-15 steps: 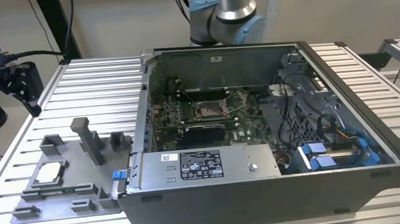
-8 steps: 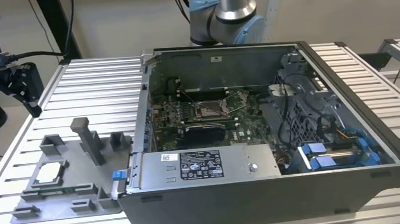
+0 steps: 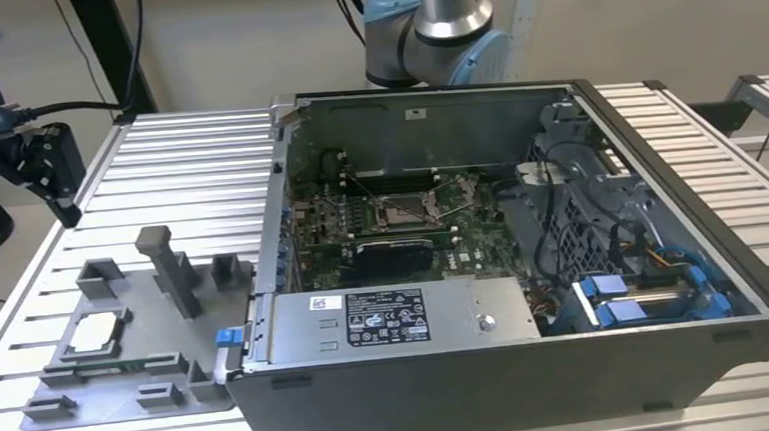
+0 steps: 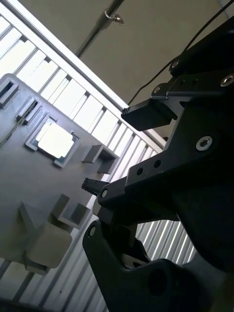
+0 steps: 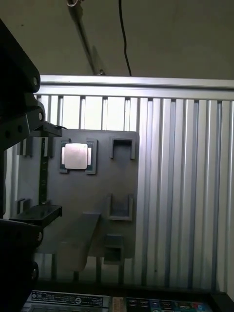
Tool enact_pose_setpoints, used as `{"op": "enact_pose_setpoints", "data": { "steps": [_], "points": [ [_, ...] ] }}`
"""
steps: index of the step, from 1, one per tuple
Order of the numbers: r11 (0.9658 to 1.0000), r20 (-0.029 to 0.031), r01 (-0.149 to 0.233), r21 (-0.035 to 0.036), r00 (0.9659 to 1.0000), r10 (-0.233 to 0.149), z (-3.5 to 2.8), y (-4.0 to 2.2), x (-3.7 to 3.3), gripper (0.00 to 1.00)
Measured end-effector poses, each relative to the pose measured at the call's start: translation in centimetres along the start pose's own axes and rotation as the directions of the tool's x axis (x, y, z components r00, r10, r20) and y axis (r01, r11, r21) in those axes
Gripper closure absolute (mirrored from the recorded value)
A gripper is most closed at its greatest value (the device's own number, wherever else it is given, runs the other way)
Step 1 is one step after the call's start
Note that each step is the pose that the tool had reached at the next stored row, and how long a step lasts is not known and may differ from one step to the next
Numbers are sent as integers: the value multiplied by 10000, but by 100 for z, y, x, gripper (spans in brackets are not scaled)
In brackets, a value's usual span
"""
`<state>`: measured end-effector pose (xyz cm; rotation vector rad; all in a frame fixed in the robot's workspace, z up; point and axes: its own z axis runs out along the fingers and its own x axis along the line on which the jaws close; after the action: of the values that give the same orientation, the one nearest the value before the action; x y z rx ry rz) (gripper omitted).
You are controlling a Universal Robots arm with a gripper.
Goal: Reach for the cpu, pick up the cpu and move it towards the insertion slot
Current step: 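Pick up the cpu and move it towards the insertion slot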
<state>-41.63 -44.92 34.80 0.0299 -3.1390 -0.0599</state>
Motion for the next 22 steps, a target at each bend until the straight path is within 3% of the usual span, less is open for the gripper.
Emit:
{"op": "enact_pose_setpoints", "data": {
  "steps": [9,22],
  "points": [
    [10000,0,0,-1,10000,0,19,-1,0,0],
    [10000,1,0,0,10000,0,94,-3,0,0]
  ]
}}
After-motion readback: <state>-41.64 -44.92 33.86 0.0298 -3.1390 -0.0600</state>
